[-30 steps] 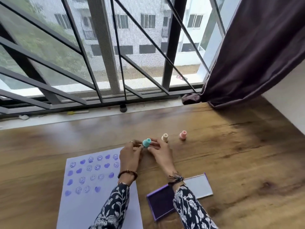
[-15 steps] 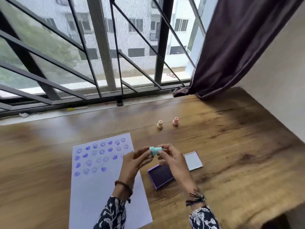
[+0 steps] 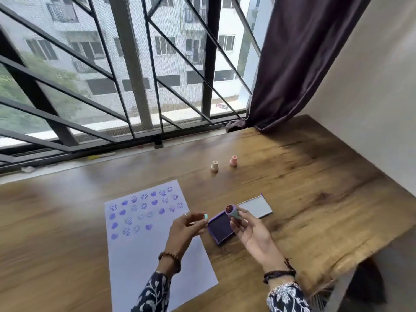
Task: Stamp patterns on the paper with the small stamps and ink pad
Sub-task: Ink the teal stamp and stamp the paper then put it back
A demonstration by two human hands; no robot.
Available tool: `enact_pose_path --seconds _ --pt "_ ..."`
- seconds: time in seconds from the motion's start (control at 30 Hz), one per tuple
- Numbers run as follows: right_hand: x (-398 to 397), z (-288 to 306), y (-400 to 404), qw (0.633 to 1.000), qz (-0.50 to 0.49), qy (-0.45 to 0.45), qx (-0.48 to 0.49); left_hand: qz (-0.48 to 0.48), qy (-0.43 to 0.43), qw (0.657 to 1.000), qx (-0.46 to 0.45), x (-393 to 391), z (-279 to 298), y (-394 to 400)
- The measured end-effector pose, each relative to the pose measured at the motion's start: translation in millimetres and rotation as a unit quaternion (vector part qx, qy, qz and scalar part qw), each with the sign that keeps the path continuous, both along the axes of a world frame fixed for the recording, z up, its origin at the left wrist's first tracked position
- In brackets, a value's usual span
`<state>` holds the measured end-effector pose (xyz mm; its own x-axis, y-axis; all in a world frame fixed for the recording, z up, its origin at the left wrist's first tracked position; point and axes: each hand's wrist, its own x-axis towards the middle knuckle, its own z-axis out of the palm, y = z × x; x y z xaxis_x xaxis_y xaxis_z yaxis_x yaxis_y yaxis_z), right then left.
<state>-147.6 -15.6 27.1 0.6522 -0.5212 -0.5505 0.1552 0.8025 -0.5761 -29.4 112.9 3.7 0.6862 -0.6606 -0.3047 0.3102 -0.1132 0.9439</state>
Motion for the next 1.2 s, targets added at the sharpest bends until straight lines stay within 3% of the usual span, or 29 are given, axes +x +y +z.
enact_pose_path --seconds 0.1,0.17,0.23,0.3,0.37,0.47,0.57,0.67,0.73,0.8,0.93,1.07,1.13,1.2 --pt "-0.1 3.6 0.7 0.987 0.061 0.085 -0.124 0.001 0.017 1.000 0.006 -3.6 -7.5 3.8" --pt "4.8 16.5 -1.1 0.929 0.129 0.188 -0.291 0.000 0.015 1.000 0.013 -6.1 -11.2 4.6" --pt "11.5 39.6 -3.6 0.808 0.167 0.309 -0.474 0.001 0.018 1.000 0.012 -6.6 -13.2 4.6" --pt "17.4 61.7 -3.8 0.674 0.159 0.364 -0.623 0.001 0.024 1.000 0.013 -6.4 -14.4 3.6" --pt "23.3 78.4 -1.5 0.597 0.112 0.354 -0.711 0.002 0.025 1.000 0.014 -6.5 -16.1 2.5" --pt "31.3 67.0 6.2 0.535 0.086 0.364 -0.757 0.009 0.022 1.000 0.018 -6.9 -19.2 2.4" --pt "28.2 18.3 20.5 0.500 0.243 0.429 -0.712 0.010 0.018 1.000 0.020 -6.7 -22.4 2.5" --pt "25.4 -10.4 19.4 0.487 0.277 0.432 -0.707 0.013 0.015 1.000 0.020 -6.3 -24.6 1.5" --pt "27.4 -14.8 11.8 0.493 0.282 0.423 -0.706 0.008 0.010 1.000 0.025 -6.1 -24.6 0.8" --pt "29.0 -14.9 1.8 0.537 0.288 0.415 -0.676 0.008 0.005 1.000 0.023 -5.6 -24.4 1.6" --pt "22.2 -11.1 -17.5 0.675 0.264 0.395 -0.564 0.025 0.003 1.000 0.007 1.3 -19.8 17.5" --pt "25.3 -10.4 -3.7 0.832 0.162 0.321 -0.422 0.088 0.021 0.995 -0.030 20.1 -17.4 52.9" --pt "39.0 -12.5 21.3 0.859 0.162 0.293 -0.387 0.127 0.028 0.991 -0.040 31.4 -21.0 75.6" --pt "57.6 -13.9 50.7 0.855 0.178 0.271 -0.404 0.162 0.040 0.985 -0.043 43.9 -26.3 98.2"
